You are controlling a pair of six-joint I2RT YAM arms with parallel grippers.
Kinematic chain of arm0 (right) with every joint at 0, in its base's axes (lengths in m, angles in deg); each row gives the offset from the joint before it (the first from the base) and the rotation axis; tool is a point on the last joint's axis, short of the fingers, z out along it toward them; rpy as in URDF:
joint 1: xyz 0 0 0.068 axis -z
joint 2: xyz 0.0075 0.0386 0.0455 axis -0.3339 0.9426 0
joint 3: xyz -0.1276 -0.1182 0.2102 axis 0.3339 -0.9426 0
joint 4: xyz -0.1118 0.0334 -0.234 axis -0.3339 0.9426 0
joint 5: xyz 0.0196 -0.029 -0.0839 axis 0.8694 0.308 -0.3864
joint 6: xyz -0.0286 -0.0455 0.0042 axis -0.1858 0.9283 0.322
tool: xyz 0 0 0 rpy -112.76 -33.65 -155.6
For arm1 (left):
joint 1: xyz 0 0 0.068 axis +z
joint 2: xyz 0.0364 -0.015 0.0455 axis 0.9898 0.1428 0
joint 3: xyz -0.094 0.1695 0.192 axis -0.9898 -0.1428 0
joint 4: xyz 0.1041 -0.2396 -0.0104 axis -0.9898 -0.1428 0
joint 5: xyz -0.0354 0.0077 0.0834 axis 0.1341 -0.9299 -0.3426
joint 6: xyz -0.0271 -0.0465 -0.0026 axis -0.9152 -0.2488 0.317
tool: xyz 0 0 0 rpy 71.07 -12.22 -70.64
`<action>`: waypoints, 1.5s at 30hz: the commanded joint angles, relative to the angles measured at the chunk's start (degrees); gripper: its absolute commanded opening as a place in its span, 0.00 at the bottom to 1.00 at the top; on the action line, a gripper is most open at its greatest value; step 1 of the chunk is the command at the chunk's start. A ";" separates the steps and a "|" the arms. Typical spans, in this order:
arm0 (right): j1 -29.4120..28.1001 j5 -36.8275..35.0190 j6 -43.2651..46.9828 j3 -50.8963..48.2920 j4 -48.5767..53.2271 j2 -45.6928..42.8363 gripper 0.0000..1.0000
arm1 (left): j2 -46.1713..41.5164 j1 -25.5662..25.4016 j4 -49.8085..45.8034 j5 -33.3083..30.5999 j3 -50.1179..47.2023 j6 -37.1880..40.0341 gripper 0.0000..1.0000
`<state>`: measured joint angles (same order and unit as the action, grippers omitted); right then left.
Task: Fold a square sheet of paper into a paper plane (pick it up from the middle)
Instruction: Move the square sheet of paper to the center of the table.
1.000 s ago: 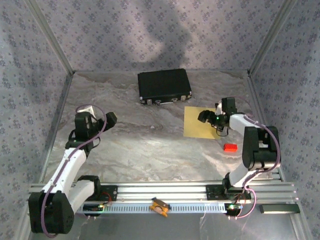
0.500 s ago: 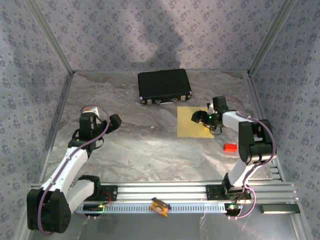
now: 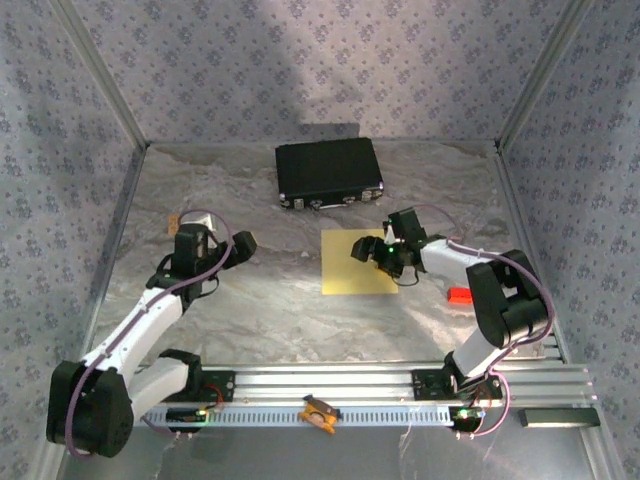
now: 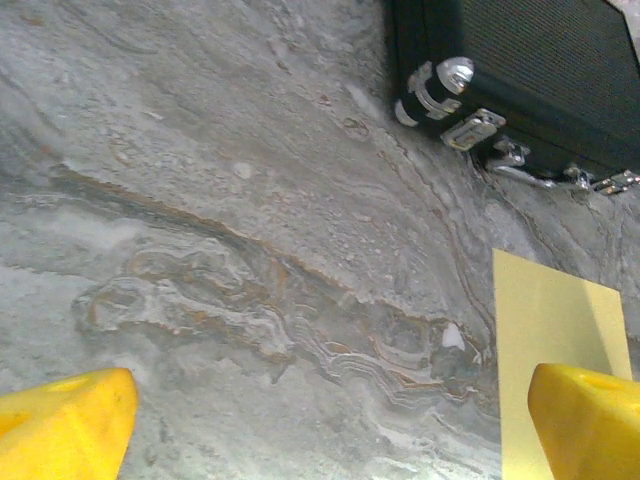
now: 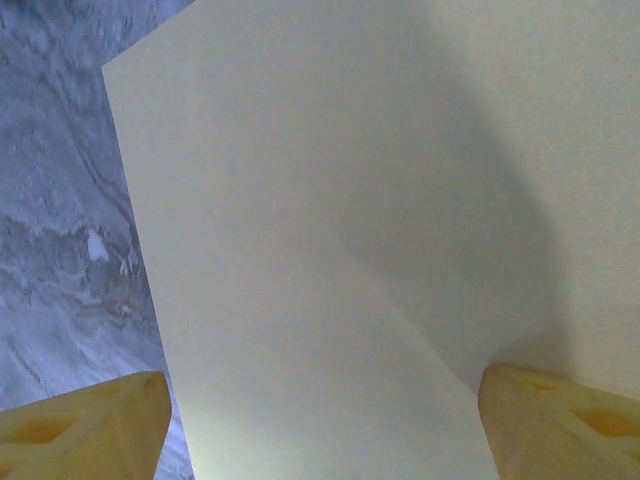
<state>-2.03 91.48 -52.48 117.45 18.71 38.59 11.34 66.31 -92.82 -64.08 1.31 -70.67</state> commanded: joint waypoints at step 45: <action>-10.50 1.43 -20.20 -2.90 -8.14 -4.31 0.77 | 17.32 -12.68 -2.71 1.54 12.56 -2.91 0.92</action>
<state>-13.33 94.36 -71.35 115.25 10.78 38.83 26.46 55.35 -93.08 -63.40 10.55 -72.99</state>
